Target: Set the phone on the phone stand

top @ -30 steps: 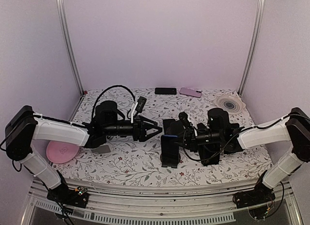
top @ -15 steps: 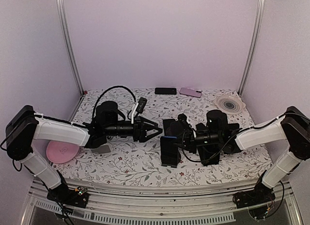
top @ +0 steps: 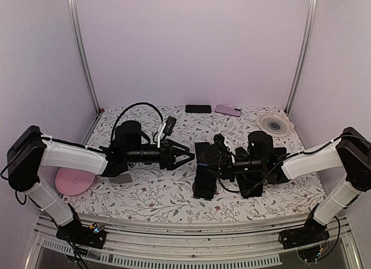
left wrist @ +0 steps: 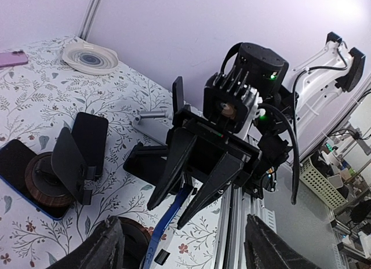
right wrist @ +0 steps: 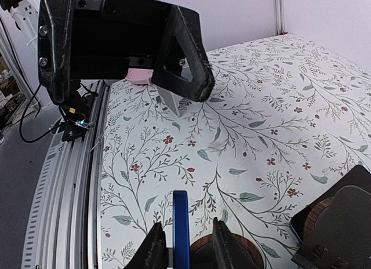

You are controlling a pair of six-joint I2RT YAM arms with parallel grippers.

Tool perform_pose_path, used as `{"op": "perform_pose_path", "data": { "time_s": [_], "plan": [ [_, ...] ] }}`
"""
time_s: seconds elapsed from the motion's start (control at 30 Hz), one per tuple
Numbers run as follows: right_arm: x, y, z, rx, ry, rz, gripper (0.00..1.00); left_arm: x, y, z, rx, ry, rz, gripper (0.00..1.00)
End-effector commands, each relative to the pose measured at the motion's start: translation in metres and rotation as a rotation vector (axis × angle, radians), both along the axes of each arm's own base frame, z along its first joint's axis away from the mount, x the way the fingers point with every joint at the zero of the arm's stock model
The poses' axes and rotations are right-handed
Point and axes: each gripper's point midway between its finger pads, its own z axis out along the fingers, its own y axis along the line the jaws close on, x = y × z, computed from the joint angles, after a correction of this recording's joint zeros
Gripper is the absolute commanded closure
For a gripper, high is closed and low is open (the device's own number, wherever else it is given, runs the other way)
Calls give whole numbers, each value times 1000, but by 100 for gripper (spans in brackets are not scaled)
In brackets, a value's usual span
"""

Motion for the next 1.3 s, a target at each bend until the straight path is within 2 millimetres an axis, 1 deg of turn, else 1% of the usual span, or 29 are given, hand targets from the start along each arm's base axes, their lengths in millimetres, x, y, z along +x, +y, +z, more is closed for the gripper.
{"op": "perform_pose_path", "data": {
  "time_s": [0.0, 0.1, 0.27, 0.37, 0.47, 0.57, 0.7, 0.8, 0.87, 0.93, 1.07, 1.13, 1.27],
  "plan": [
    [4, -1, 9, 24, -41, -19, 68, 4, -3, 8, -14, -19, -4, 29],
    [4, -2, 9, 22, -42, -21, 60, 5, -3, 7, -13, -19, -4, 29],
    [5, -3, 11, 21, -47, -30, 52, 5, -3, 4, -6, -14, 1, 29],
    [6, -2, 14, 18, -46, -34, 45, 6, -1, 0, 7, -9, 15, 29],
    [10, -3, 20, 14, -43, -50, 39, 9, 1, -6, 31, 0, 39, 29],
    [14, -6, 28, 16, -54, -87, 29, 10, 5, -11, 46, 6, 60, 29],
    [19, -6, 33, 2, -50, -111, 24, 12, 9, -18, 65, 16, 89, 29],
    [22, -8, 39, -4, -52, -130, 18, 17, 14, -28, 99, 35, 131, 29],
    [24, -9, 46, -2, -60, -144, 16, 24, 19, -35, 132, 46, 181, 31],
    [26, -11, 54, 0, -69, -163, 12, 31, 25, -43, 165, 60, 237, 36],
    [29, -15, 68, 7, -47, -204, 7, 42, 35, -55, 215, 87, 313, 41],
    [33, -18, 75, 9, -49, -231, 4, 45, 37, -61, 237, 102, 334, 43],
    [39, -27, 90, 16, -37, -303, 0, 50, 36, -80, 285, 157, 347, 52]
  ]
}}
